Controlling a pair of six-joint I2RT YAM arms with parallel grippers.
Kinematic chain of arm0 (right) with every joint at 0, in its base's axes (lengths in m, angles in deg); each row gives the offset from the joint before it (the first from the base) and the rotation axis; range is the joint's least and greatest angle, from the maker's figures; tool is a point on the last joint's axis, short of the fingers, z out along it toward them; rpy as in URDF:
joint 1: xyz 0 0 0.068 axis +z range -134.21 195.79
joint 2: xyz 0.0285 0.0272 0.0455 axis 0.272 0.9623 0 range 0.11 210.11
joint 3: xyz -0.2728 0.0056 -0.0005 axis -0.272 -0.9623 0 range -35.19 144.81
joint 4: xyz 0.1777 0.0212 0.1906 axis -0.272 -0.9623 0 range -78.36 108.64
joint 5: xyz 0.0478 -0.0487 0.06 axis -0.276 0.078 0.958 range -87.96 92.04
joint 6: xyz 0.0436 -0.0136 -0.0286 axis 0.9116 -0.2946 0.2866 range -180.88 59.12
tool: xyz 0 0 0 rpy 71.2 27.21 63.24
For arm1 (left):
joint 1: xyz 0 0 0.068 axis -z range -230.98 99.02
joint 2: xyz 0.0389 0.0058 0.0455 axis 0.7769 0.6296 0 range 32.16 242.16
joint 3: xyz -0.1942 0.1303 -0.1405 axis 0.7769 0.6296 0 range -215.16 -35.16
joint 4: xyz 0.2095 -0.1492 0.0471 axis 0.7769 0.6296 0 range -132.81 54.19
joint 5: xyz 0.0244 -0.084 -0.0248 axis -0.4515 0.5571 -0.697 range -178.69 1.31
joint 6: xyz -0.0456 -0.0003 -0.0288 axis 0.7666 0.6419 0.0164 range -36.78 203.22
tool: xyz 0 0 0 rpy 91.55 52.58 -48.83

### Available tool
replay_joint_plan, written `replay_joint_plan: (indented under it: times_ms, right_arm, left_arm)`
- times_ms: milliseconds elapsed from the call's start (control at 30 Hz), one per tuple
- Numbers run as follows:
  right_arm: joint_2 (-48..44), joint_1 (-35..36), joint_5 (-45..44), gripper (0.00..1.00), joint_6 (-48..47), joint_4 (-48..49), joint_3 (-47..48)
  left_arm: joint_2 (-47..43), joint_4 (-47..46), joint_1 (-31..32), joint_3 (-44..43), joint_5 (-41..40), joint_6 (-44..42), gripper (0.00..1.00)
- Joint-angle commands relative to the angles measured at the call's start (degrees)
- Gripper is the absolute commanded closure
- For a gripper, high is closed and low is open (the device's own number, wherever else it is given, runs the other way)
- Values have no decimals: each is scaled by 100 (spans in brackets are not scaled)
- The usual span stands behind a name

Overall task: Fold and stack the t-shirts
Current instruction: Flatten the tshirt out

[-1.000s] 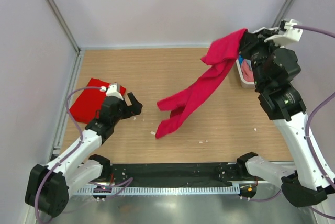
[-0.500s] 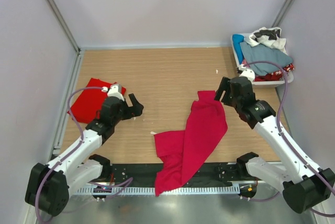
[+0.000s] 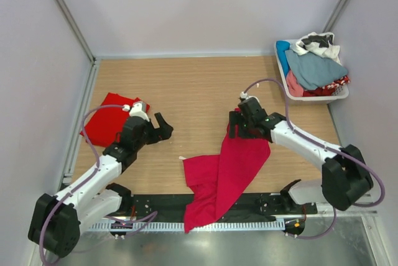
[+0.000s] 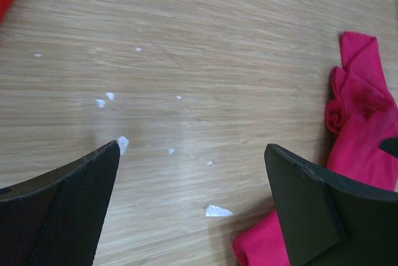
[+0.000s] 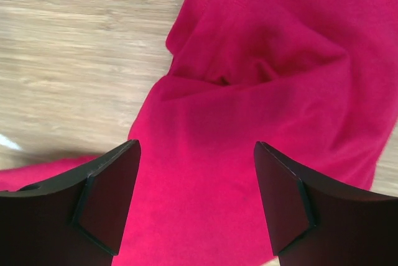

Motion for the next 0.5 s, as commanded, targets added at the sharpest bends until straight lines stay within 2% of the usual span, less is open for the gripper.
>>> replay_joint_plan:
  times_ms: [0, 133, 200, 233, 267, 333, 367, 467]
  right_arm:
    - [529, 127, -405, 20, -28, 453, 294]
    - [1206, 294, -888, 26, -64, 560, 593]
    - [1435, 356, -995, 34, -90, 595, 620]
    - [1444, 347, -977, 47, -99, 612, 611]
    - [1410, 356, -994, 73, -90, 673, 568]
    - [1015, 356, -1012, 98, -38, 814, 288]
    - [840, 356, -1073, 99, -11, 858, 181]
    - [110, 356, -1389, 99, 112, 841, -83]
  left_arm:
    - [-80, -369, 381, 12, 174, -113, 0]
    - [-37, -264, 1084, -102, -169, -236, 0]
    - [-19, -107, 1506, -190, -388, -271, 0]
    - [-19, 25, 1725, -217, -415, -280, 3]
    - [-10, 96, 1814, -234, -450, -280, 9]
    - [-36, 306, 2033, -296, -416, -202, 15]
    - [-54, 430, 2113, -313, -407, -123, 22]
    - [-107, 1000, 2421, -427, -547, 299, 30]
